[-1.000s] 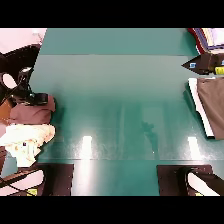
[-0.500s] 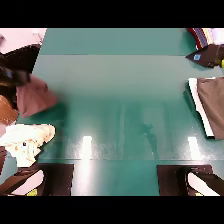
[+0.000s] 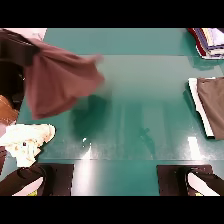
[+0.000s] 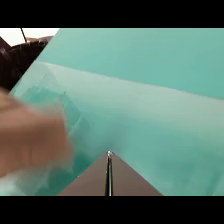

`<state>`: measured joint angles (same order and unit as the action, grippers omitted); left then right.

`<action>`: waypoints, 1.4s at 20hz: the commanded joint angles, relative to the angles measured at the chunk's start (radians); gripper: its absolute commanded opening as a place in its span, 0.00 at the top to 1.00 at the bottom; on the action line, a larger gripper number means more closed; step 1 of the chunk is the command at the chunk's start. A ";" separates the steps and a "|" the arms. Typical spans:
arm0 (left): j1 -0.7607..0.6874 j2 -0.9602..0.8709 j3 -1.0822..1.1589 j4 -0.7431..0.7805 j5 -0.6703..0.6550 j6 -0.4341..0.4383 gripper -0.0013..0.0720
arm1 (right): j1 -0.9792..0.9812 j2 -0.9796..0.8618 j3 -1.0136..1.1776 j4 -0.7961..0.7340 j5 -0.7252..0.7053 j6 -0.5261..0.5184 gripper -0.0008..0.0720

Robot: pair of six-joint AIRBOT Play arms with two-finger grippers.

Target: Fold the shirts.

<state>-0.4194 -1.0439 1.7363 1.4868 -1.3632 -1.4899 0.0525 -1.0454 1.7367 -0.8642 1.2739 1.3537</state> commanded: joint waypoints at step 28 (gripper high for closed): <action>0.135 -0.392 -0.679 -0.410 0.187 0.032 0.18 | 0.000 -0.008 0.020 -0.004 0.023 0.000 0.97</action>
<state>-0.2886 -1.4345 1.1236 1.1069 -1.2366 -1.4639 0.0525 -1.0534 1.7569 -0.8669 1.2938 1.3537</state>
